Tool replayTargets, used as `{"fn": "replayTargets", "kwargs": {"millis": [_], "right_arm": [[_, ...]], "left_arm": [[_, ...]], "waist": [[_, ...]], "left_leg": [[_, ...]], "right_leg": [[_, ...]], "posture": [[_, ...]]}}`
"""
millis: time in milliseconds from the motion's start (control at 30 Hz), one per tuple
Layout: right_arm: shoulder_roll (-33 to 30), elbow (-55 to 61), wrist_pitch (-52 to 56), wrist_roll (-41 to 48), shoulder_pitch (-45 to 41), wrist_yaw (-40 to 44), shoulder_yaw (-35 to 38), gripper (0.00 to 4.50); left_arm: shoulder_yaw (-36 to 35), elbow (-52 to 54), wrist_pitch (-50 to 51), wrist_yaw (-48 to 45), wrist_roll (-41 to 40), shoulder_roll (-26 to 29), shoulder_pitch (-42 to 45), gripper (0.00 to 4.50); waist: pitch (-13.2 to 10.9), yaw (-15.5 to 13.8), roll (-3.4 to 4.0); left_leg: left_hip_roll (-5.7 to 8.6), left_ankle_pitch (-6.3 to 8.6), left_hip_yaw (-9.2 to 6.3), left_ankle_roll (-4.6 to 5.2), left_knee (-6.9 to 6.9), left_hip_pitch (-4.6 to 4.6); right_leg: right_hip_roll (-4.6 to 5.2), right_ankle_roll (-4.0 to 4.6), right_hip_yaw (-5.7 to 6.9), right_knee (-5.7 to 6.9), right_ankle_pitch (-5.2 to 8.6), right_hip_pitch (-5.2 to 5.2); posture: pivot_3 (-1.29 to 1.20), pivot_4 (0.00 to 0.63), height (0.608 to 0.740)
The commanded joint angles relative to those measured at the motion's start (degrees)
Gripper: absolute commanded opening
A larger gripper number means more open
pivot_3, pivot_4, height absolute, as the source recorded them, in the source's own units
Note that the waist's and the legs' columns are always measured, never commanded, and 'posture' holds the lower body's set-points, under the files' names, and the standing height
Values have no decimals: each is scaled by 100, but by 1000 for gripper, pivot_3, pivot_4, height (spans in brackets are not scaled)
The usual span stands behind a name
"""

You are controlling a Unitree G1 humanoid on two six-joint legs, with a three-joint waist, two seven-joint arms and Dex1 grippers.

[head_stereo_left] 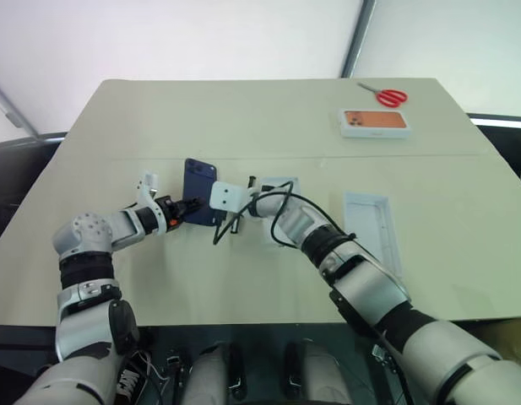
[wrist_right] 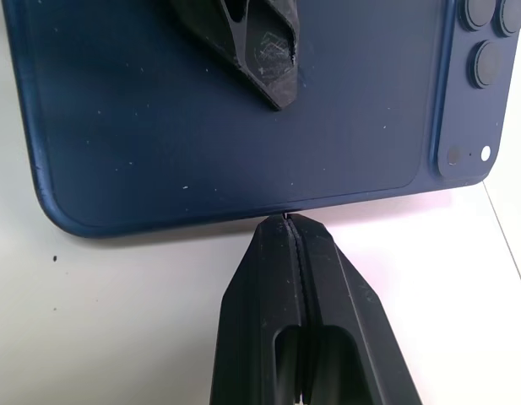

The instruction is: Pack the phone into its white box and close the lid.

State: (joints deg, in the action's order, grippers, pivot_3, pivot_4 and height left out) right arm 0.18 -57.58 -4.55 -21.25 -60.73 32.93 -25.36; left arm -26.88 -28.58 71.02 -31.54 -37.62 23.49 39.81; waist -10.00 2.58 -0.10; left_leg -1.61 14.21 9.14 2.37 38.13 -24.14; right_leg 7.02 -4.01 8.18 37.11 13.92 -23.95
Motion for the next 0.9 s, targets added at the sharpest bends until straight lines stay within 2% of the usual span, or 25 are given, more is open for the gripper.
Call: {"fn": "replayTargets", "kwargs": {"millis": [33,133,200,233,267,333,367,400,467,533,700,900], "right_arm": [[-3,234,-70,44,17,14,62,0],[-47,492,-6,271,99,220,221,0],[-2,1311,774,1222,293,967,845,0],[9,1729,1247,1701,390,1365,1121,254],[-17,2212,1626,2102,515,1695,1317,559],[-150,2869,2058,2287,672,1771,1428,1347],[-240,3194,2358,2428,758,1867,1473,1997],[-349,3496,2629,2556,848,1986,1488,2413],[-844,4255,3028,2708,1178,2493,1309,3533],[-1384,4931,3232,2876,1515,2936,1196,4471],[-3013,5662,2514,2593,2219,3824,866,4471],[-3729,5828,2225,2573,2570,4068,786,4471]], "left_arm": [[134,18,219,266,74,-118,-317,360],[-138,54,158,401,-68,-179,-307,360],[-626,134,80,467,-425,-278,-248,360],[-787,199,62,495,-563,-322,-238,324],[-869,324,-68,529,-626,-373,-257,310],[-1059,453,19,616,-839,-461,-232,310],[-1070,583,-2,623,-905,-509,-247,310],[-1037,713,-39,626,-940,-550,-271,310],[-940,935,-101,663,-969,-638,-312,310],[-850,1091,-60,663,-1001,-683,-335,310],[-683,1457,-76,564,-1146,-681,-410,310],[-461,1559,-158,536,-1178,-725,-451,310]], "waist": [[0,2,0],[0,-5,0],[-4,-7,-5],[-8,-6,-7],[-10,-5,-7],[-11,-2,-6],[-11,-8,-6],[-11,-16,-7],[-13,-41,-13],[-17,-70,-21],[-26,-73,-27],[-31,-13,-34]], "left_leg": [[0,0,0,0,-1,0],[0,0,0,0,-1,0],[0,0,-1,0,-1,-2],[0,0,-1,0,-1,-6],[-1,-1,-2,1,-1,-13],[-2,-10,-3,13,-1,-20],[-3,-10,-3,12,-1,-23],[-4,-10,-4,12,-1,-26],[-2,-2,-4,-2,-1,-30],[2,0,-5,0,-1,-36],[5,2,-3,2,-2,-40],[-10,-2,2,-2,-6,-38]], "right_leg": [[0,0,-1,0,0,0],[0,0,-1,-1,0,-1],[1,0,-1,-3,0,-1],[2,0,-1,-4,0,-3],[1,0,-1,-4,0,-9],[0,1,-1,-2,-1,-18],[-1,1,-1,-1,-1,-22],[0,1,-1,-1,-1,-26],[2,1,-1,-4,-1,-28],[7,1,1,-9,-1,-30],[12,0,1,-9,-1,-39],[-4,0,1,-11,-1,-42]], "posture": [[0,150,738],[0,150,738],[0,150,738],[0,150,738],[0,150,738],[0,150,738],[0,150,738],[0,150,738],[0,150,738],[0,150,738],[0,150,738],[0,150,738]]}}
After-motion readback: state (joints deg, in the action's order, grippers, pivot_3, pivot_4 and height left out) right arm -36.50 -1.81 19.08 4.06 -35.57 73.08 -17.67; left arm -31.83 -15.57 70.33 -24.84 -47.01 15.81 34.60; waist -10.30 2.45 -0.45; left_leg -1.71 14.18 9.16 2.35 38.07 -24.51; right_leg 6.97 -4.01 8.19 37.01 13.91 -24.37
